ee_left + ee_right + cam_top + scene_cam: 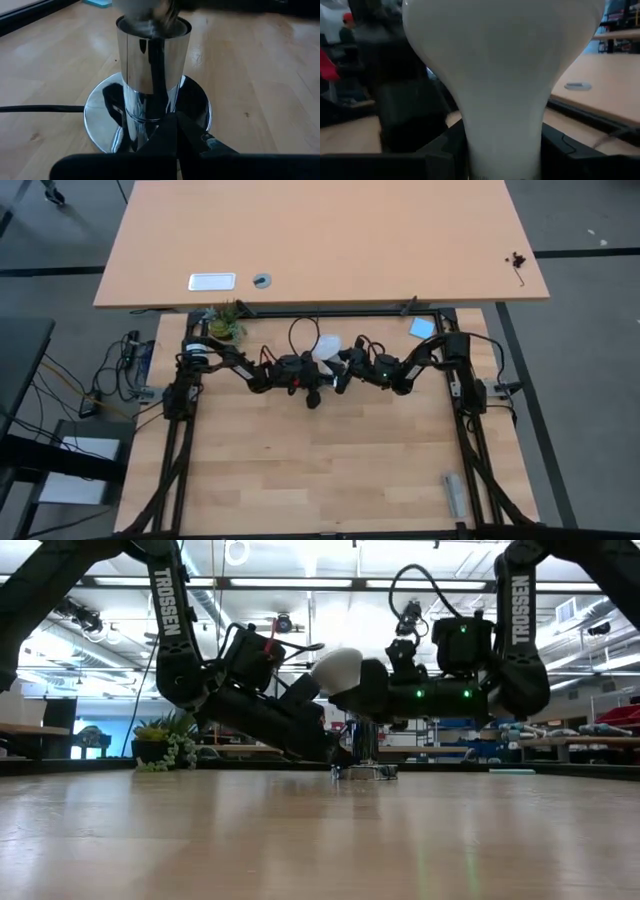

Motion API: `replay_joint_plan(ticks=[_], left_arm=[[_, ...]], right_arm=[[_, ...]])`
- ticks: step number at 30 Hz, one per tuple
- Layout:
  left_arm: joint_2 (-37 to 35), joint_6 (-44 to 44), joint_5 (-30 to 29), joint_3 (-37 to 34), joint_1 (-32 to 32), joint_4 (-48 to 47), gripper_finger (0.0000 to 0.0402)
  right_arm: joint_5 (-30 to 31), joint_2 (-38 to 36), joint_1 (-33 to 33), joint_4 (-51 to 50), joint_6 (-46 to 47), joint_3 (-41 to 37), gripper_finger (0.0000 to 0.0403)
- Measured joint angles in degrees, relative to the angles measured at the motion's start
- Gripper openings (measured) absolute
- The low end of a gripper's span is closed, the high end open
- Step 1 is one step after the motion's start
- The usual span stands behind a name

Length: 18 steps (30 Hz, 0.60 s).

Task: Screw lightbulb
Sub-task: Insert the white lightbulb into the desk lamp

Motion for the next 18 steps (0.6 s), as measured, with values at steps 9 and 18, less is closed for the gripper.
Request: replay_joint_plan(ticks=[9, 18], left_arm=[[0.01, -0.02, 0.03, 0.0, 0.0, 0.07, 0.0], [0.0, -0.02, 0.01, 0.0, 0.0, 0.0, 0.0]], right_arm=[[-0.04, 1.22, 0.11, 0.61, -0.13, 0.63, 0.0162], [0.8, 1.05, 0.42, -0.47, 0.52, 0.68, 0.0197]])
